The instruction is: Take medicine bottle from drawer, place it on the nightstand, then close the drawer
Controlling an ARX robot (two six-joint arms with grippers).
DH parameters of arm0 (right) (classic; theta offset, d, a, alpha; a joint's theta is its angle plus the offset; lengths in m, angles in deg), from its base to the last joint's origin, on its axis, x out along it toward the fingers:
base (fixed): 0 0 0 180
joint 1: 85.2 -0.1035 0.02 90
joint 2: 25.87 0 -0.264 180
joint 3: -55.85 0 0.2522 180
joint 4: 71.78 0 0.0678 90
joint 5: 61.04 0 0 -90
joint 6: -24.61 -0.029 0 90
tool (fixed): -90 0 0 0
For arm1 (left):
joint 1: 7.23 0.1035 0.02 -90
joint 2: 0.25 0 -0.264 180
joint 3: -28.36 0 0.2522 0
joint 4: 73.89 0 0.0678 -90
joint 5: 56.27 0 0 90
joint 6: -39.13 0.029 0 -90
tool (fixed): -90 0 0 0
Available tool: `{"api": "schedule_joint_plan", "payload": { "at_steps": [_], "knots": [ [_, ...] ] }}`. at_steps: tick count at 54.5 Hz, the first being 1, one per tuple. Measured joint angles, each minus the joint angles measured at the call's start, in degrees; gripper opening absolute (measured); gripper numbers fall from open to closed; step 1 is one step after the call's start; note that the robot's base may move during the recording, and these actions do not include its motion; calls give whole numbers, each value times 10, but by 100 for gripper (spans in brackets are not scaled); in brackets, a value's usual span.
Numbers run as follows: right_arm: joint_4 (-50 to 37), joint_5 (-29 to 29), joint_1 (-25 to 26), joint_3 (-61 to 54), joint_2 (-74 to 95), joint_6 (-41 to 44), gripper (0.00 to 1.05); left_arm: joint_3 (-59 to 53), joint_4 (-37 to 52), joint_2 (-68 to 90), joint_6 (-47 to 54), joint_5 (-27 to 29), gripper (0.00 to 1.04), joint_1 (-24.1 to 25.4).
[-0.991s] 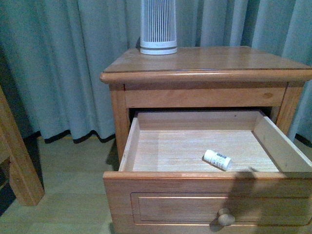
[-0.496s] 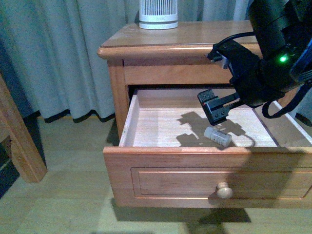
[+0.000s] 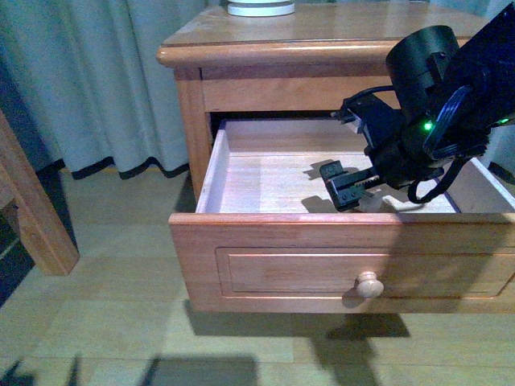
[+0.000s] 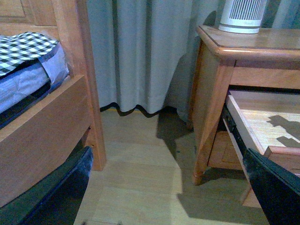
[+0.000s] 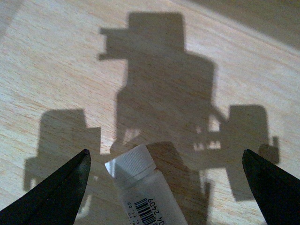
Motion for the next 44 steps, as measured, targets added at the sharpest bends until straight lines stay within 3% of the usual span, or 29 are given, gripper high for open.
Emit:
{"api": "schedule_joint_plan", "payload": {
  "at_steps": [8,25,31,44],
  "knots": [
    [-5,4,6,0,7,-2,97,0,0,0,0,0,98,0],
    [-6,19,9,0,7,-2,54,0,0,0,0,0,98,0],
    [-3,29,12,0,7,-2,34,0,0,0,0,0,98,0],
    [-5,43,17,-10,1,-3,29,0,0,0,0,0,98,0]
  ]
}}
